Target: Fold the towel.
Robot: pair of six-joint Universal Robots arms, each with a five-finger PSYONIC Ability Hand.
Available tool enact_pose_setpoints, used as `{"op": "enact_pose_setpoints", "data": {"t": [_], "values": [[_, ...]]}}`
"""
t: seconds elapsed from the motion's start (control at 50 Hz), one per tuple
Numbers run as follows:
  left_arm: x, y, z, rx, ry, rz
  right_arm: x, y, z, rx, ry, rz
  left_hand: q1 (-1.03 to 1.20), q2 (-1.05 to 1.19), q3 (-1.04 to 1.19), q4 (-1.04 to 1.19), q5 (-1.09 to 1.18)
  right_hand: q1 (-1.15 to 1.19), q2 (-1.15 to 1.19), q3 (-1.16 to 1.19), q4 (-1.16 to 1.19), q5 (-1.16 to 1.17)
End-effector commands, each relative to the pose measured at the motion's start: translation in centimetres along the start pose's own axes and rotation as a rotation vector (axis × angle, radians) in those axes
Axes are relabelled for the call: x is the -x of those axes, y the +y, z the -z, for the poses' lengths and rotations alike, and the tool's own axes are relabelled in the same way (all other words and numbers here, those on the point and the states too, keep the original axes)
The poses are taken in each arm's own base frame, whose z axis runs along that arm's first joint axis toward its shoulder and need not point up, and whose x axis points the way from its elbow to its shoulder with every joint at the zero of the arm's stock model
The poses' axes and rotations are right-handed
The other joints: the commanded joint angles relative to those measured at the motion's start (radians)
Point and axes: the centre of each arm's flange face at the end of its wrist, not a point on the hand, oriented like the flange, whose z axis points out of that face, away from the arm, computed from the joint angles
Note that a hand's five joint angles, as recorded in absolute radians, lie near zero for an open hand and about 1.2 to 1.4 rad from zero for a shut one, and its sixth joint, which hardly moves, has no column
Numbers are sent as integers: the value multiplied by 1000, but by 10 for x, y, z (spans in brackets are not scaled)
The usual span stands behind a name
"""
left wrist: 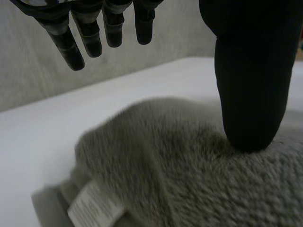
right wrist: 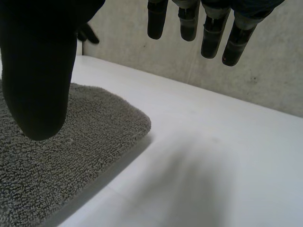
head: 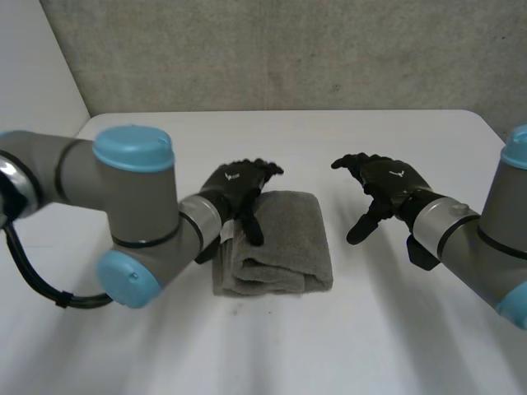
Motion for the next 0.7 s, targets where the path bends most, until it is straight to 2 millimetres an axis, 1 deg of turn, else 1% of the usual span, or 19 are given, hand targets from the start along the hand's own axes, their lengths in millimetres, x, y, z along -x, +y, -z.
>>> {"op": "enact_pose_setpoints", "data": {"t": [0.02,0.04,0.06,0.08,0.1,0.14,0.16,0.2,0.26,0.3,0.34,0.38,0.46,0.56,0.64,0.68,0.7], "values": [[10,24,3,82,-96,-5,14,17,-20,67,-51,5,0,9,7,7,-28,-8,1,6,-1,-19],[10,24,3,82,-96,-5,27,21,-23,81,-85,17,0,9,7,7,-28,-8,1,6,-1,-19],[13,28,5,94,-111,-3,28,21,-23,81,-86,17,0,9,6,7,-29,-8,1,6,-1,-19],[16,32,6,107,-125,-1,38,25,-27,96,-113,24,0,9,6,7,-29,-8,1,6,-1,-19],[16,32,6,107,-125,-1,38,25,-27,96,-113,24,0,9,6,7,-29,-8,1,6,-1,-19],[26,42,10,144,-163,6,51,34,-33,126,-146,34,0,9,6,7,-29,-8,1,6,-1,-19],[26,43,10,144,-163,6,51,34,-33,126,-146,34,0,9,6,7,-29,-8,1,6,-1,-19],[37,49,12,172,-202,-8,58,39,-39,140,-166,38,0,9,6,7,-29,-8,1,6,-1,-19],[42,52,13,185,-220,-24,64,42,-42,144,-179,43,0,9,6,7,-29,-8,1,6,-1,-19],[53,55,15,203,-251,-58,78,47,-45,153,-213,55,0,9,6,7,-29,-8,1,6,-1,-19],[56,57,16,212,-261,-69,82,50,-48,154,-222,58,0,9,6,7,-29,-8,1,6,-1,-19],[57,58,17,218,-266,-77,83,53,-51,159,-223,60,0,9,6,7,-29,-8,1,6,-1,-19],[57,57,18,211,-269,-79,79,59,-59,167,-190,70,0,9,6,7,-29,-8,1,6,-1,-19],[56,58,20,203,-264,-77,77,59,-62,162,-171,115,0,9,6,7,-29,-8,1,6,-1,-19],[54,50,24,181,-258,-76,77,54,-61,149,-168,125,0,9,6,7,-29,-8,1,6,-1,-19],[48,35,28,138,-249,-82,77,38,-57,110,-166,126,0,9,6,7,-29,-8,1,6,-1,-19],[48,35,28,137,-249,-82,77,37,-57,110,-166,126,0,9,6,7,-29,-8,1,6,-1,-19]]}}
